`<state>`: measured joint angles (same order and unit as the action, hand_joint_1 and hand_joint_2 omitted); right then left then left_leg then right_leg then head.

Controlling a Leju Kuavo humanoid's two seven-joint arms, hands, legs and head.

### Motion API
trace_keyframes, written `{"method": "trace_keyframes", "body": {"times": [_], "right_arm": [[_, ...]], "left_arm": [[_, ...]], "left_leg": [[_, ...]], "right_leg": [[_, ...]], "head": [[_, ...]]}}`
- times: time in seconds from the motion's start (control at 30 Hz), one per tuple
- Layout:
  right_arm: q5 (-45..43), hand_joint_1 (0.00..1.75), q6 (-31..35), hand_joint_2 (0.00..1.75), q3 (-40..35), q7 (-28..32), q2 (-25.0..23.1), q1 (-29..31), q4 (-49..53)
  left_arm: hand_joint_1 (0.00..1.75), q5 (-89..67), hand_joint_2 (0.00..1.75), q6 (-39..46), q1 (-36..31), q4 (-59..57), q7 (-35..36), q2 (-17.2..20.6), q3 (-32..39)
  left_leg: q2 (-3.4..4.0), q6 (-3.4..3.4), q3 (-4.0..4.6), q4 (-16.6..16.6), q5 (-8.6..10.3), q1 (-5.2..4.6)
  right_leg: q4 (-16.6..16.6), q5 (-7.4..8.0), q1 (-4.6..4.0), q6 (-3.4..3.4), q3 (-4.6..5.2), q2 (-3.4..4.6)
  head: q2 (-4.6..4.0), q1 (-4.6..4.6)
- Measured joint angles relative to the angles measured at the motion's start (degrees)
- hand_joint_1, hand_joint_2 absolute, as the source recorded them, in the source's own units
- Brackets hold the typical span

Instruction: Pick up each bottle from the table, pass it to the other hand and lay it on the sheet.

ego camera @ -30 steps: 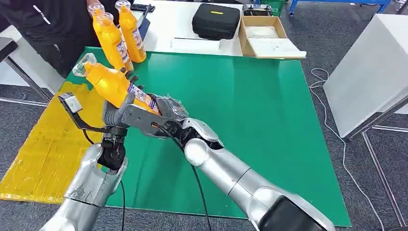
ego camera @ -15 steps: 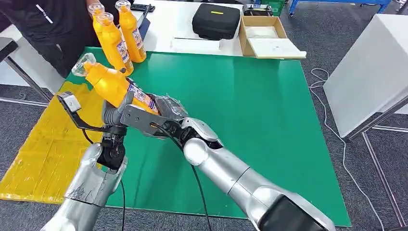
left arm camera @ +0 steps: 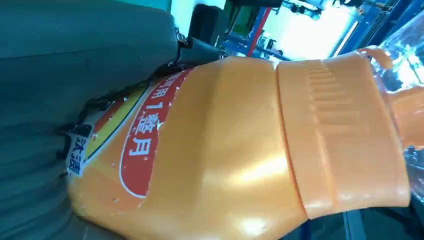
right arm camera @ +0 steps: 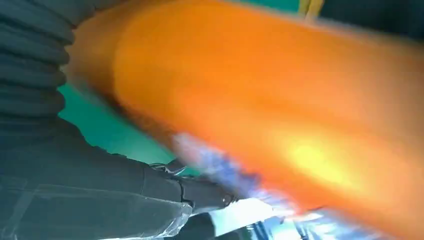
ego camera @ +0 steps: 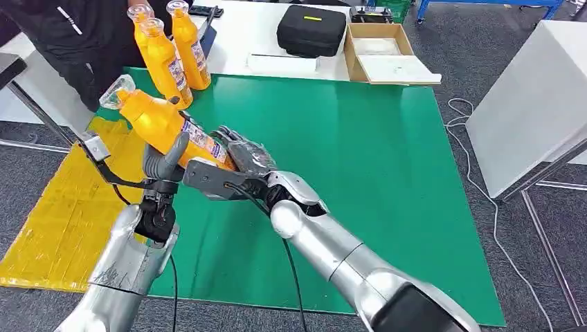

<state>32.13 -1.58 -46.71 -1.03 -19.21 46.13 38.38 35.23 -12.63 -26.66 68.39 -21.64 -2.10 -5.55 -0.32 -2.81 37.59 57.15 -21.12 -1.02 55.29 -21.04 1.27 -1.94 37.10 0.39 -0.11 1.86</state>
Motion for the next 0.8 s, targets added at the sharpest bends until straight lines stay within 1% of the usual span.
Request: {"method": "trace_keyframes", "body": {"times": [0.07,0.2,0.3,0.33,0.4,0.43,0.47,0.5,0.6,0.63,0.73,0.8], "right_arm": [[1.57,0.00,1.09,0.00,2.33,0.50,0.32,-1.32,1.81],[4.51,0.00,1.40,0.00,8.54,0.37,3.27,-4.68,8.30],[6.17,0.00,0.72,0.00,12.14,0.16,5.40,-7.45,12.49],[6.63,0.00,0.42,0.00,13.10,0.05,5.90,-8.34,13.78],[7.26,0.00,0.20,0.00,14.67,-0.09,6.56,-9.82,15.79],[7.35,0.00,0.09,0.00,15.41,-0.15,6.91,-10.42,16.76],[7.41,0.00,0.00,0.00,15.85,-0.15,7.15,-10.87,17.53],[7.46,0.00,-0.04,0.00,16.20,-0.15,7.32,-11.20,18.04],[7.50,0.00,-0.13,0.00,16.97,-0.15,7.87,-11.85,19.46],[7.52,0.00,-0.15,0.00,17.08,-0.15,8.02,-12.05,19.85],[7.70,0.00,-0.30,0.00,17.40,-0.48,8.13,-12.63,20.75],[7.76,0.00,-0.67,0.00,17.47,-0.85,8.37,-12.93,21.29]], "left_arm": [[1.75,-0.54,1.75,-0.06,0.03,0.00,-0.20,0.26,0.50],[1.75,-3.62,1.75,-0.53,0.31,-0.41,-1.38,1.82,2.86],[1.75,-10.07,1.75,3.35,-0.32,-1.84,-3.72,3.59,5.36],[1.75,-14.16,1.75,6.29,-0.93,-2.56,-4.97,4.11,6.17],[1.75,-25.68,1.75,16.11,-2.53,-3.98,-7.83,5.12,7.52],[1.75,-32.66,1.75,21.68,-3.70,-5.24,-8.48,5.79,7.91],[1.75,-37.54,1.75,25.09,-4.93,-6.58,-8.52,6.38,8.17],[1.75,-40.21,1.75,26.75,-5.98,-7.75,-8.55,6.84,8.44],[1.75,-42.65,1.75,28.29,-7.86,-10.58,-8.96,7.80,9.11],[1.75,-44.88,1.75,30.61,-8.28,-11.54,-9.07,7.98,9.09],[1.75,-58.62,1.75,42.79,-10.12,-15.35,-7.95,8.59,8.03],[1.75,-67.86,1.75,48.73,-11.86,-19.89,-7.17,9.24,7.30]], "left_leg": [[0.00,0.00,0.00,0.00,0.00,0.00],[-0.07,0.00,0.01,0.00,0.00,0.00],[0.03,0.00,0.00,0.00,0.00,0.00],[0.02,0.00,0.00,0.00,0.00,0.01],[0.00,0.00,-0.01,0.00,0.00,0.01],[-0.01,0.01,0.01,0.00,0.01,0.04],[-0.02,0.02,0.01,0.00,0.01,0.05],[-0.01,0.02,-0.01,0.00,0.01,0.05],[0.02,0.06,0.00,0.00,0.04,0.06],[0.01,0.06,0.00,0.00,0.04,0.06],[0.00,0.06,0.00,0.00,0.04,0.06],[-0.03,0.06,0.00,0.00,0.04,0.04]], "right_leg": [[0.00,0.00,0.00,0.00,0.00,0.00],[0.00,0.00,0.00,0.00,-0.01,-0.04],[-0.01,0.01,0.00,-0.01,0.01,-0.02],[-0.01,0.01,0.00,-0.01,0.01,-0.02],[-0.01,0.00,-0.02,0.00,0.02,-0.03],[0.00,0.00,-0.04,-0.01,0.02,-0.03],[0.00,0.00,-0.04,0.00,0.00,-0.04],[0.01,0.00,-0.04,0.00,0.00,-0.03],[0.01,0.01,-0.04,0.00,0.01,-0.02],[0.01,0.01,-0.04,0.00,0.01,-0.02],[0.01,0.01,-0.03,0.01,0.01,-0.02],[0.01,0.01,-0.02,0.00,0.00,-0.02]], "head": [[0.00,-0.02],[0.00,-0.02],[0.00,-0.02],[0.00,0.00],[0.00,0.02],[0.00,0.00],[0.00,-0.04],[0.00,0.00],[0.00,0.00],[0.00,-0.04],[0.00,-0.02],[0.00,0.00]]}}
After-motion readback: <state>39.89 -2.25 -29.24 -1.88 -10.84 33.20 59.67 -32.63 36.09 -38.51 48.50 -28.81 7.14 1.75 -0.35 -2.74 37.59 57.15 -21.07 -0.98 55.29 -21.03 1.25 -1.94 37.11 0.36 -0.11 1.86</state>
